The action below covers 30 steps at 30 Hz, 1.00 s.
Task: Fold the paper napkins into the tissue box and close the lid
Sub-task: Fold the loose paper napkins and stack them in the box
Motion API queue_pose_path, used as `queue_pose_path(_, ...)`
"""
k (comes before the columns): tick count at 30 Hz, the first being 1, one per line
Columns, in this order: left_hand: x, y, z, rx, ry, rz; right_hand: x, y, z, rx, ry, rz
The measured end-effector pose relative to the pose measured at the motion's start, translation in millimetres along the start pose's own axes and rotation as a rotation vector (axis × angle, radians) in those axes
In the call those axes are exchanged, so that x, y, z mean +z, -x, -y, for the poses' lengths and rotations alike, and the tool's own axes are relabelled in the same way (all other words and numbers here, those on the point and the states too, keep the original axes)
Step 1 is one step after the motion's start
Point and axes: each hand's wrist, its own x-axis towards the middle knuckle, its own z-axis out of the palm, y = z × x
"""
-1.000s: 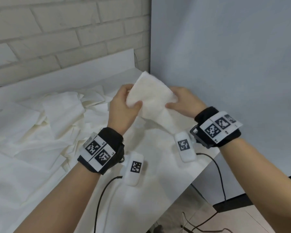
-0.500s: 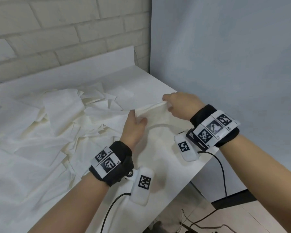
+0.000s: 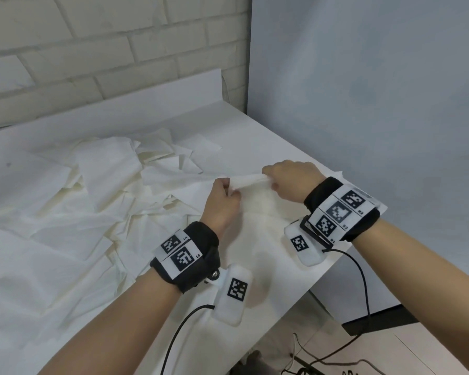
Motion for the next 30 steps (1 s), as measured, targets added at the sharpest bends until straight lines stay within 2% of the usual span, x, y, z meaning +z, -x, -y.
queue_pose_path(4,-9,6,-7,0.082,0.072,-0.115,-14,8,-9,0.026,-0.139,-0.024)
queue_pose_path(6,-18,11,-14,0.124,0.074,-0.155,-27,15,-13,0.022,-0.299,-0.062)
queue_pose_path(9,-31,20,-25,0.108,0.141,-0.156,-47,26,-6,-0.042,-0.572,-0.154)
queue_pose_path(12,-43,30,-33,0.078,0.184,-0.135,-57,30,13,-0.070,-0.773,-0.220)
queue_pose_path(16,-65,45,-37,0.038,0.216,-0.043,-60,20,48,-0.074,-1.153,-0.279)
queue_pose_path(20,-93,58,-35,0.097,0.212,-0.107,-53,7,91,-0.102,-1.415,-0.209)
queue_pose_path(24,-129,74,-26,0.118,0.049,-0.129,-54,-6,127,-0.155,-1.385,-0.070)
queue_pose_path(27,-159,91,-17,0.085,-0.012,-0.104,-65,-19,148,-0.225,-1.274,-0.095)
queue_pose_path(30,-187,111,-8,0.036,-0.054,-0.089,-79,-28,173,-0.361,-1.062,-0.102)
